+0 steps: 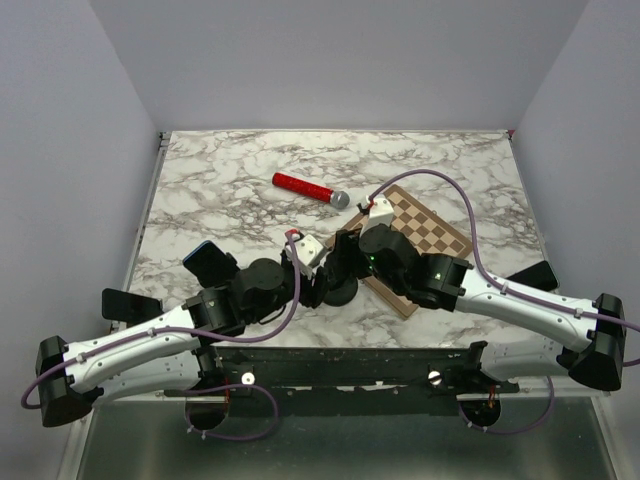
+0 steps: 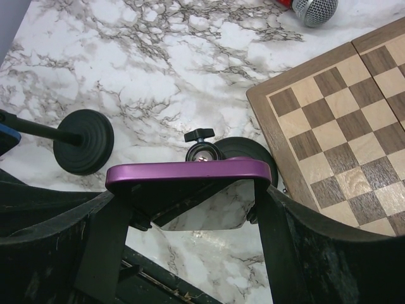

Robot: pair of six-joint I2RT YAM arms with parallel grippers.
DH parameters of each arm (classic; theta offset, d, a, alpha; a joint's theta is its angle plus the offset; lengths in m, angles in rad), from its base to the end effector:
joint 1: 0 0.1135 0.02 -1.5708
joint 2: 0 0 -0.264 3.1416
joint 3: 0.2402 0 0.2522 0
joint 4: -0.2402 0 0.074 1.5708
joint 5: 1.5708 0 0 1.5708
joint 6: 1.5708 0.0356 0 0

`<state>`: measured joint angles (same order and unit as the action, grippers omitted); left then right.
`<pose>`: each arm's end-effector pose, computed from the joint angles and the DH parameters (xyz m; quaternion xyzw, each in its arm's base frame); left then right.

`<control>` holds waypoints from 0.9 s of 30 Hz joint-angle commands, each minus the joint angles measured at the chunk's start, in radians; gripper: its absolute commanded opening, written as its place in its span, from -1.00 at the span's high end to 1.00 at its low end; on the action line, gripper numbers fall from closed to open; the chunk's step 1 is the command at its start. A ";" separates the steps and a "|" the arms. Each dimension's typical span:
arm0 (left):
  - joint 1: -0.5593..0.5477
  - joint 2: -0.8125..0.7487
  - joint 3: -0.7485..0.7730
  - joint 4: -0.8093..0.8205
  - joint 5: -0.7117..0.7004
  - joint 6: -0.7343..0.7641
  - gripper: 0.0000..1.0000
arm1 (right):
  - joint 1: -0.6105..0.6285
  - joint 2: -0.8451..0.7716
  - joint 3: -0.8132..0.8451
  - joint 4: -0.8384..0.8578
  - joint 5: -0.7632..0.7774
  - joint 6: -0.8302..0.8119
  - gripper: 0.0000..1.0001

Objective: Remove the phone from the phone stand

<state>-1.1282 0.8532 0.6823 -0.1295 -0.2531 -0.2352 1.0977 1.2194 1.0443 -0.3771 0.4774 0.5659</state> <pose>0.0944 -0.1784 0.2978 0.2773 0.7526 -0.2920 0.5211 0.1379 0.2335 0.3224 -0.1117 0.8488 0.2111 0.4717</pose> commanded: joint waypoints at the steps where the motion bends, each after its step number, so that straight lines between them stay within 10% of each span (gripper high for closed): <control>1: -0.004 0.030 0.004 0.025 0.017 -0.033 -0.14 | 0.000 0.010 0.024 0.043 0.006 -0.017 0.99; 9: 0.002 0.053 0.005 0.034 0.031 -0.032 0.12 | -0.002 -0.026 -0.019 0.084 -0.041 -0.026 0.99; 27: 0.119 0.128 0.026 0.045 0.195 -0.091 0.06 | -0.014 -0.044 -0.071 0.139 -0.096 -0.034 0.99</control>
<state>-1.0237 0.9470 0.7078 -0.1001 -0.1444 -0.3046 1.0698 1.1965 0.9909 -0.2955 0.4492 0.5270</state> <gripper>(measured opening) 0.506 0.798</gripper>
